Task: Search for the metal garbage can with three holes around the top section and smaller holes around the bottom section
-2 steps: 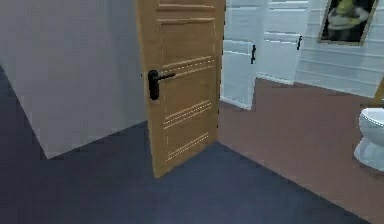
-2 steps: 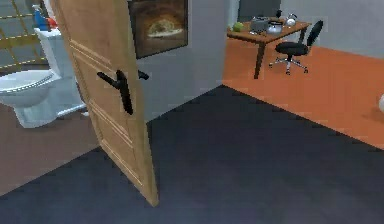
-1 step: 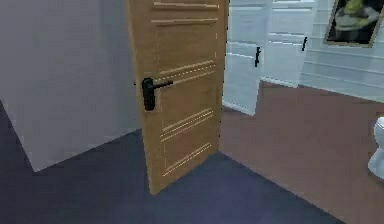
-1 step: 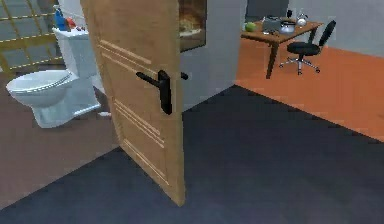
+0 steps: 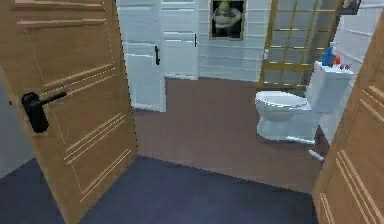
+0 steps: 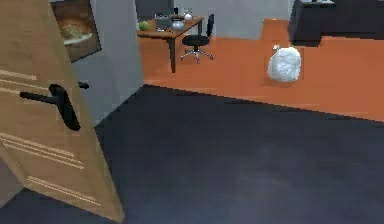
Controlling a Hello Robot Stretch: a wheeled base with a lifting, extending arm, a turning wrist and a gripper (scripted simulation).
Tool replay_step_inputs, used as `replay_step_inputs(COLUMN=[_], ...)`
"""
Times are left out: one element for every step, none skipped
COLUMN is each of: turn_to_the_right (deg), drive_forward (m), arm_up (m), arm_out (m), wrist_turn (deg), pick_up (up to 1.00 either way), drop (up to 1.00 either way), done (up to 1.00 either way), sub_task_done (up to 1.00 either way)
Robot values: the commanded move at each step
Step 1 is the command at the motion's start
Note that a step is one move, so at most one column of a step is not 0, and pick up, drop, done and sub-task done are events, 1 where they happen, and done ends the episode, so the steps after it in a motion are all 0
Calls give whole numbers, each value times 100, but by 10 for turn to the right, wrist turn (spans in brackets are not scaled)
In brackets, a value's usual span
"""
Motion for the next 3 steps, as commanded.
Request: replay_step_inputs(turn_to_the_right=[0, 0, 0], drive_forward=[100, 100, 35], arm_up=[0, 0, 0], arm_out=[0, 0, 0], wrist_turn=[0, 0, 0], pick_up=[0, 0, 0], drop=[0, 0, 0], done=[0, 0, 0], sub_task_done=[0, 0, 0])
